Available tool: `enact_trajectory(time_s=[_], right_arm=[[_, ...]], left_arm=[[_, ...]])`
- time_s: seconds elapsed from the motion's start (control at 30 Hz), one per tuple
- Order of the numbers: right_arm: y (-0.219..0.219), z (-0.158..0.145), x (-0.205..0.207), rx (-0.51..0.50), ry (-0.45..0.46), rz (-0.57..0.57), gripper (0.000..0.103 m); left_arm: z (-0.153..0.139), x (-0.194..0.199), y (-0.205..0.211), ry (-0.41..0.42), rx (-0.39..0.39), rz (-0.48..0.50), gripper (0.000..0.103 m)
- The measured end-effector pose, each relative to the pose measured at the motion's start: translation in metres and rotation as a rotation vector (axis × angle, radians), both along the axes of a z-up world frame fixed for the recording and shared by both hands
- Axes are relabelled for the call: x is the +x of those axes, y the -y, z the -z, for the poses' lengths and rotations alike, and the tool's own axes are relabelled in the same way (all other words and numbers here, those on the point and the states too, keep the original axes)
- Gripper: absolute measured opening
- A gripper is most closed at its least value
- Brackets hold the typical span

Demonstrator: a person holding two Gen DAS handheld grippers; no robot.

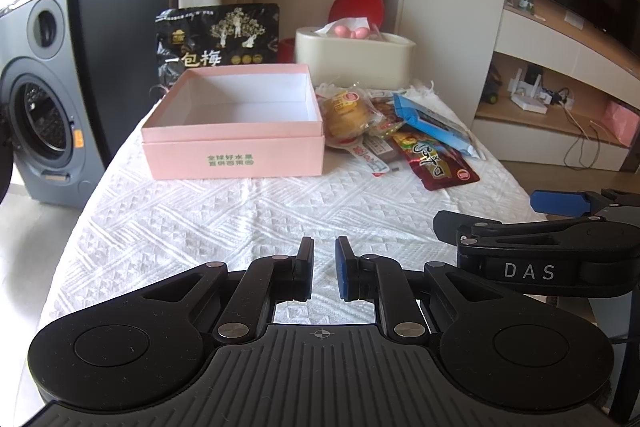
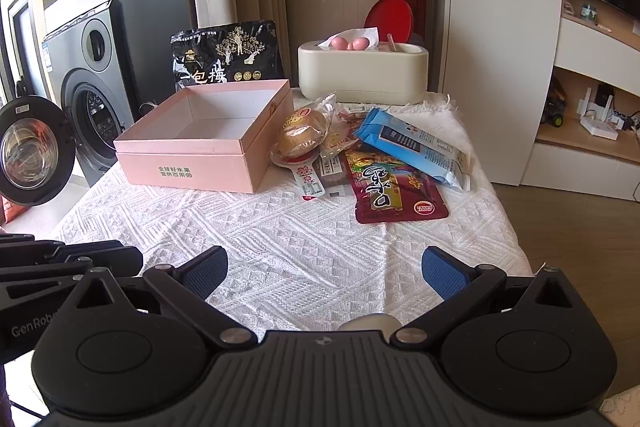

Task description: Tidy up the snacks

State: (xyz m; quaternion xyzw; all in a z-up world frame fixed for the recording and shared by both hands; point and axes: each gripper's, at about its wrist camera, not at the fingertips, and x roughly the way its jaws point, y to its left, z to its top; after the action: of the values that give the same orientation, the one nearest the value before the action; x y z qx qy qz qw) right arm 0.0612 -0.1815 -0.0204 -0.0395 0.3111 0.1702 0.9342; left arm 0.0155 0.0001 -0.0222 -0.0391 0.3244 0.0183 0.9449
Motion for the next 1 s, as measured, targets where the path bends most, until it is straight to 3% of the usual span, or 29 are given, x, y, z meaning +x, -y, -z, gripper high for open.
enact_trajectory(time_s=[0.2, 0.37, 0.43, 0.5, 0.67, 0.83, 1.0], right_arm=[[0.001, 0.009, 0.008, -0.039, 0.058, -0.013, 0.103], [-0.002, 0.018, 0.032, -0.127, 0.191, -0.080, 0.103], [-0.005, 0.022, 0.051, -0.142, 0.163, -0.128, 0.103], [-0.009, 0.025, 0.073, -0.157, 0.089, -0.154, 0.103], [-0.026, 0.018, 0.129, -0.079, 0.065, -0.151, 0.103], [-0.051, 0.013, 0.190, 0.041, 0.044, -0.123, 0.102], [-0.068, 0.028, 0.247, 0.119, -0.080, -0.103, 0.090]], left_arm=[[0.011, 0.016, -0.012, -0.029, -0.042, -0.015, 0.016], [0.029, 0.049, -0.045, -0.057, -0.254, 0.032, 0.016], [0.036, 0.063, -0.055, -0.068, -0.299, 0.019, 0.016], [0.039, 0.076, -0.058, -0.080, -0.263, -0.021, 0.016], [0.046, 0.100, -0.071, -0.107, -0.265, -0.003, 0.016], [0.047, 0.104, -0.074, -0.104, -0.173, -0.030, 0.016], [0.055, 0.102, -0.087, -0.123, -0.228, 0.001, 0.016]])
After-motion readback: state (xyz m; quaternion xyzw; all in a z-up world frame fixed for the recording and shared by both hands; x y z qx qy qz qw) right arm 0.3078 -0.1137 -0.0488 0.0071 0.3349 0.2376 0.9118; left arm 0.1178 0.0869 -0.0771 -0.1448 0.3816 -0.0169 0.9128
